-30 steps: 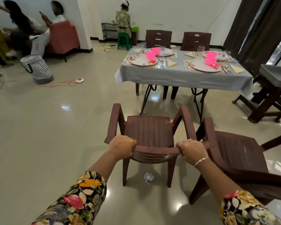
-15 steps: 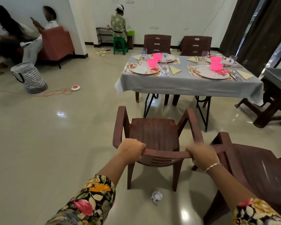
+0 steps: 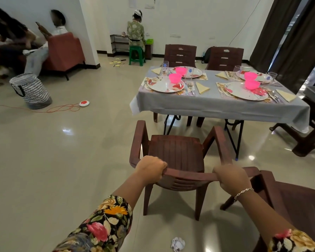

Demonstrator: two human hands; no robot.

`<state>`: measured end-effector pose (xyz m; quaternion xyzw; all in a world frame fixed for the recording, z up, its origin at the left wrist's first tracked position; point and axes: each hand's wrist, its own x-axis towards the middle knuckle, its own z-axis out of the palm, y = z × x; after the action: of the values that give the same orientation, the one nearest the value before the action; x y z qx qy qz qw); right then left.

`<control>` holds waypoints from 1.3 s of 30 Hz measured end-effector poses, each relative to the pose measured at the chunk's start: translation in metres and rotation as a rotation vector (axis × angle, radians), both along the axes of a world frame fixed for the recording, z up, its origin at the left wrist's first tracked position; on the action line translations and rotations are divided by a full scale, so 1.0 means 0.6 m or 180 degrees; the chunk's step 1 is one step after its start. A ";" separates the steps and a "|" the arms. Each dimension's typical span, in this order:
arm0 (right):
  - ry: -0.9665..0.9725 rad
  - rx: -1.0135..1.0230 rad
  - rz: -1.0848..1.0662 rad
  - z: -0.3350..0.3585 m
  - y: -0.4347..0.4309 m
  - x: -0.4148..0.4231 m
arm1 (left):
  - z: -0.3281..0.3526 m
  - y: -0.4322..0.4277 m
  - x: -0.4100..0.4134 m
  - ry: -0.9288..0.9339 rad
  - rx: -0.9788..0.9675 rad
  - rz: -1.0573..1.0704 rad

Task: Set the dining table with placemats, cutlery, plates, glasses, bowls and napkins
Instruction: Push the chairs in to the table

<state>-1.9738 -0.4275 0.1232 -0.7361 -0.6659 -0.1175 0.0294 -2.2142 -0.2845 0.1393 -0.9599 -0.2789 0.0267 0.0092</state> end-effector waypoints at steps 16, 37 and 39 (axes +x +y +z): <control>-0.0123 -0.0019 -0.0073 -0.008 0.171 0.090 | 0.008 0.176 0.093 0.0205 0.0023 0.0036; -0.0090 0.0379 0.0138 -0.017 0.275 0.142 | -0.010 0.287 0.147 0.0022 0.0089 0.0105; -0.0101 0.0408 0.0174 -0.018 0.279 0.144 | -0.009 0.290 0.149 0.0065 0.0108 0.0108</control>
<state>-1.8872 -0.2599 0.1122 -0.7123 -0.6773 -0.1707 0.0691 -2.1245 -0.1107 0.1339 -0.9544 -0.2955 0.0319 0.0278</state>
